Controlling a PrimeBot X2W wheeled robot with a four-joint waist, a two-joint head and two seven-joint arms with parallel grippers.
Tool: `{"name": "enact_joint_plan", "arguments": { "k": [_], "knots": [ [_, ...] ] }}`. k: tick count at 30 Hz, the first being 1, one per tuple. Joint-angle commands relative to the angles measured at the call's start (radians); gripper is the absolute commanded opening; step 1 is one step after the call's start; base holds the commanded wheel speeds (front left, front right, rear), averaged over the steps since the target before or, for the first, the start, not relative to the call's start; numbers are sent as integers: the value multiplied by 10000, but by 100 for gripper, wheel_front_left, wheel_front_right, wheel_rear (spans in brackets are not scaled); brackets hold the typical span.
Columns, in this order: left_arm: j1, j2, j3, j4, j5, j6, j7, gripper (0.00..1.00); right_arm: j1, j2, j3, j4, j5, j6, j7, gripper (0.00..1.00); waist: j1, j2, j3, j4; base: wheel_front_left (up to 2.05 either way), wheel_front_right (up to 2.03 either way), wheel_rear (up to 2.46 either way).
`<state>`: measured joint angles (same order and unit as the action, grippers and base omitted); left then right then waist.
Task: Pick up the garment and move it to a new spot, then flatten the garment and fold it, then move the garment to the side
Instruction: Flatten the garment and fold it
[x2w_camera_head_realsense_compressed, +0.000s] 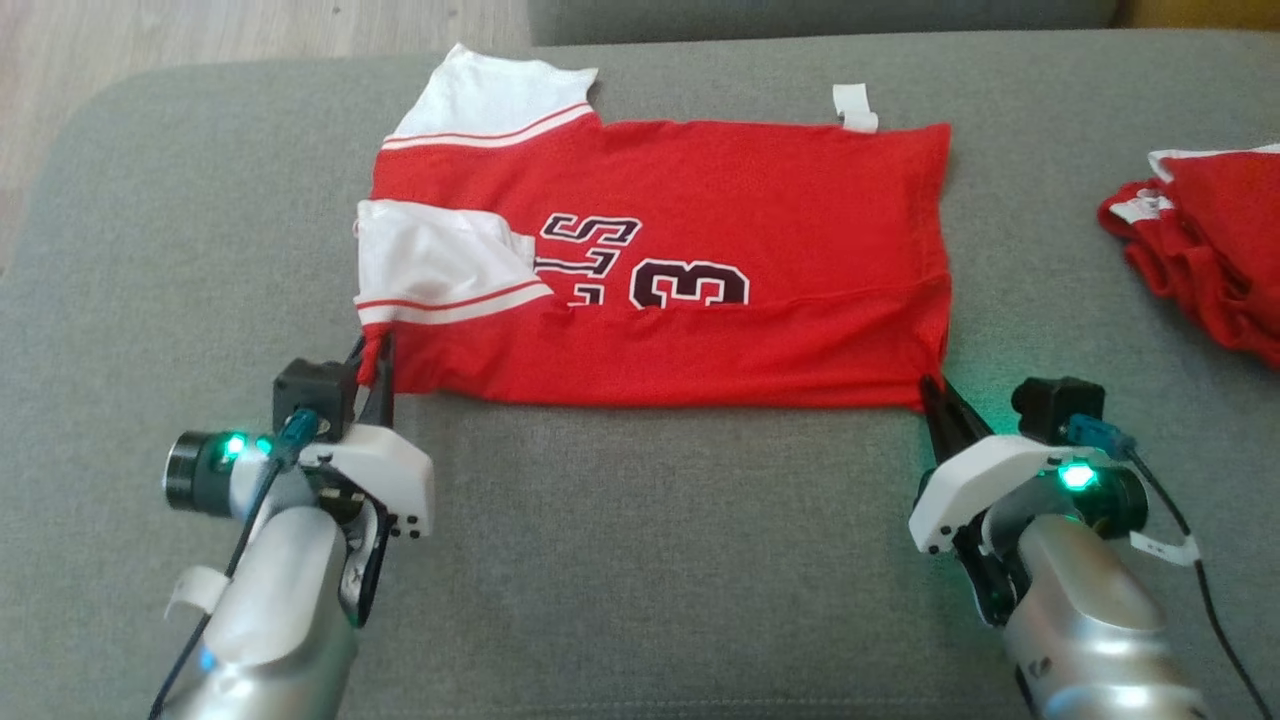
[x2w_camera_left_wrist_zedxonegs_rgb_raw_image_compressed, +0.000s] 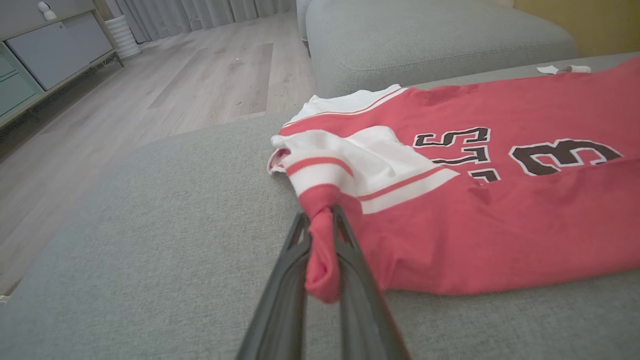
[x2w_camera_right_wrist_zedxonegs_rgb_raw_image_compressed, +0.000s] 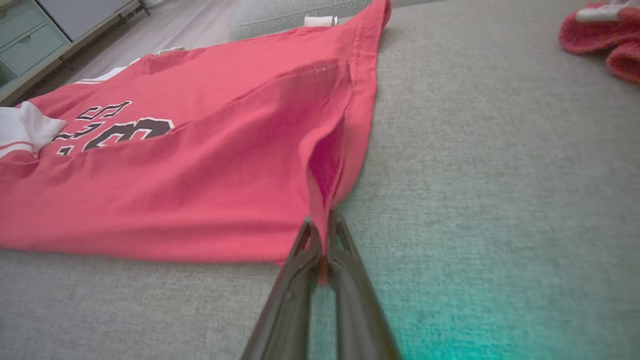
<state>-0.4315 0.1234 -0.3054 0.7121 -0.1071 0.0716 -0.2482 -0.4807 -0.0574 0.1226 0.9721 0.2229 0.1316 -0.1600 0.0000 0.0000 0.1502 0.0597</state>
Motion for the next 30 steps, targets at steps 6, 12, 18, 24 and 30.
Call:
{"name": "enact_joint_plan", "arguments": {
  "k": [6, 12, 18, 24, 30],
  "knots": [
    [80, 454, 326, -173, -133, 68, -117, 0, -98, 64, -177, -110, 409, -9, -129, 0, 0, 0, -506, -96, 0, 0, 0],
    [410, 516, 248, -309, -223, 52, -75, 0, 350, -395, 5, -659, 978, -9, 369, 0, 0, 0, -1014, -97, 0, 0, 0],
    [829, 498, 21, -592, -233, -33, 99, 0, 1159, -883, 467, -1584, 1751, -9, 1243, 0, 0, 0, -1469, 49, 0, 0, 0],
    [1639, 571, -199, -1260, -350, -177, 498, 0, 2329, -1545, 715, -3155, 2702, -9, 2550, 0, 0, 0, -1822, 110, 0, 0, 0],
    [2701, 753, -429, -2387, -479, -289, 1141, 0, 3736, -1839, 318, -4791, 3240, -9, 3792, 0, 0, 0, -2019, 100, 0, 0, 0]
  ]
}}
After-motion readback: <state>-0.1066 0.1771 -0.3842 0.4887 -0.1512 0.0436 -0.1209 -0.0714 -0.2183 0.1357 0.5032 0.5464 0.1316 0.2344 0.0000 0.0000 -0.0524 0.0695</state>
